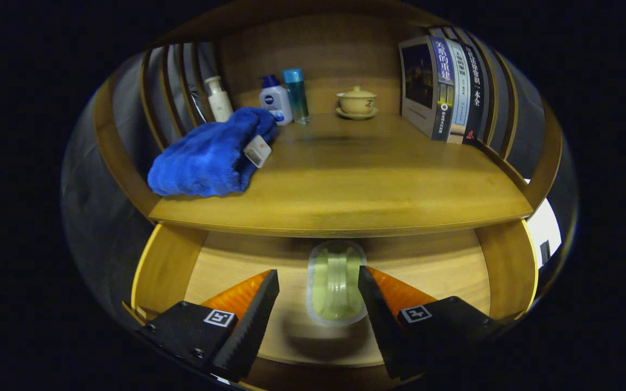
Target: Pull open the drawer, take out the items inside it, and place them on the countertop above the cabinet.
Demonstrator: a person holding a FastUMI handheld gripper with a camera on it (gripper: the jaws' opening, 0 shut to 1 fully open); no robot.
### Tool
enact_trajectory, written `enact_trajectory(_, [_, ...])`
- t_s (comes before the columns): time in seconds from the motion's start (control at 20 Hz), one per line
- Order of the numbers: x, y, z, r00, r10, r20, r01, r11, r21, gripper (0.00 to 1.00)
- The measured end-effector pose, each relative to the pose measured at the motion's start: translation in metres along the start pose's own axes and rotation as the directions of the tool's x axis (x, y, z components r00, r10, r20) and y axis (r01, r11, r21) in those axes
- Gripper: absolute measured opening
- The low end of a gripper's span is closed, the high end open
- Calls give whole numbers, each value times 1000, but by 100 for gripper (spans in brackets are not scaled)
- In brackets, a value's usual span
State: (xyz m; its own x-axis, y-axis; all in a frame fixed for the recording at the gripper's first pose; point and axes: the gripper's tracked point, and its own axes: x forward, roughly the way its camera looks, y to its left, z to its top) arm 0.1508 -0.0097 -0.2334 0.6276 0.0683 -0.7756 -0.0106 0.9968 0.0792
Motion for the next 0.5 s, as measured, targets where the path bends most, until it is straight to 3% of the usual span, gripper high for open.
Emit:
enact_trajectory(0.4, [20,6,-24,986,21,-167,-18,1000,17,81])
enact_trajectory(0.5, [20,-3,-24,987,-10,-160,11,1000,2,71])
